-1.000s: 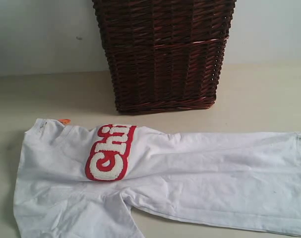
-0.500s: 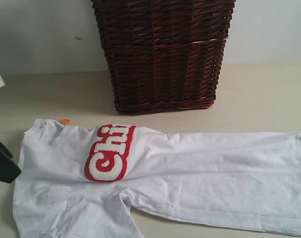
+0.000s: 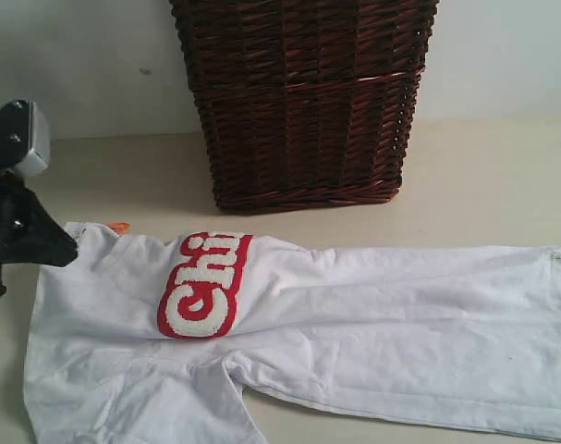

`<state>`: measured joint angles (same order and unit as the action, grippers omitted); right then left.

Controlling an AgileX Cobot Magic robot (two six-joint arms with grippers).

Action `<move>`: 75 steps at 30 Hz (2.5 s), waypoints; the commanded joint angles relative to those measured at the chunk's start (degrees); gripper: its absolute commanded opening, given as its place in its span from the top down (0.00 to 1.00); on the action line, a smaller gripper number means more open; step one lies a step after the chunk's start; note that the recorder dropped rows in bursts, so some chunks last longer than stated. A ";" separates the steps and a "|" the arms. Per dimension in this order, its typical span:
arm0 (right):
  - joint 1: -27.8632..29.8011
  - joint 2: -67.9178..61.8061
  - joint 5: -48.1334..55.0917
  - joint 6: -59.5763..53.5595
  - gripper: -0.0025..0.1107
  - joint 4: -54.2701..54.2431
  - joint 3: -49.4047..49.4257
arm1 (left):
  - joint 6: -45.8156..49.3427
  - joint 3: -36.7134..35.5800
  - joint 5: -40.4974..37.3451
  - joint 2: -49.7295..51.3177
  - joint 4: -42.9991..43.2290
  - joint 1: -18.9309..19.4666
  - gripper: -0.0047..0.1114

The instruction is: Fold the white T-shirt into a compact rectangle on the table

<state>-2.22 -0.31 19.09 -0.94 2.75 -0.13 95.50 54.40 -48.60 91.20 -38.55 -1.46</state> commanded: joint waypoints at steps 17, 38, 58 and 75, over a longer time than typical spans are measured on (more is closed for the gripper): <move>0.20 0.31 -0.35 -0.23 0.66 0.15 0.13 | 21.78 6.08 41.41 30.50 -26.64 -0.43 0.96; 0.20 0.31 -0.35 -0.23 0.66 0.15 0.13 | 8.75 1.82 -21.37 3.16 -11.39 5.95 0.94; 0.20 0.31 -0.35 -0.23 0.66 0.15 0.13 | 24.77 -25.72 5.97 5.25 -5.22 -11.17 0.49; 0.20 0.31 -0.35 -0.23 0.66 0.15 0.13 | 16.34 -24.88 -4.62 1.87 -3.69 -11.17 0.96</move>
<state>-2.22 -0.31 19.12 -0.94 2.75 -0.13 113.38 29.09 -46.06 94.69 -42.98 -12.29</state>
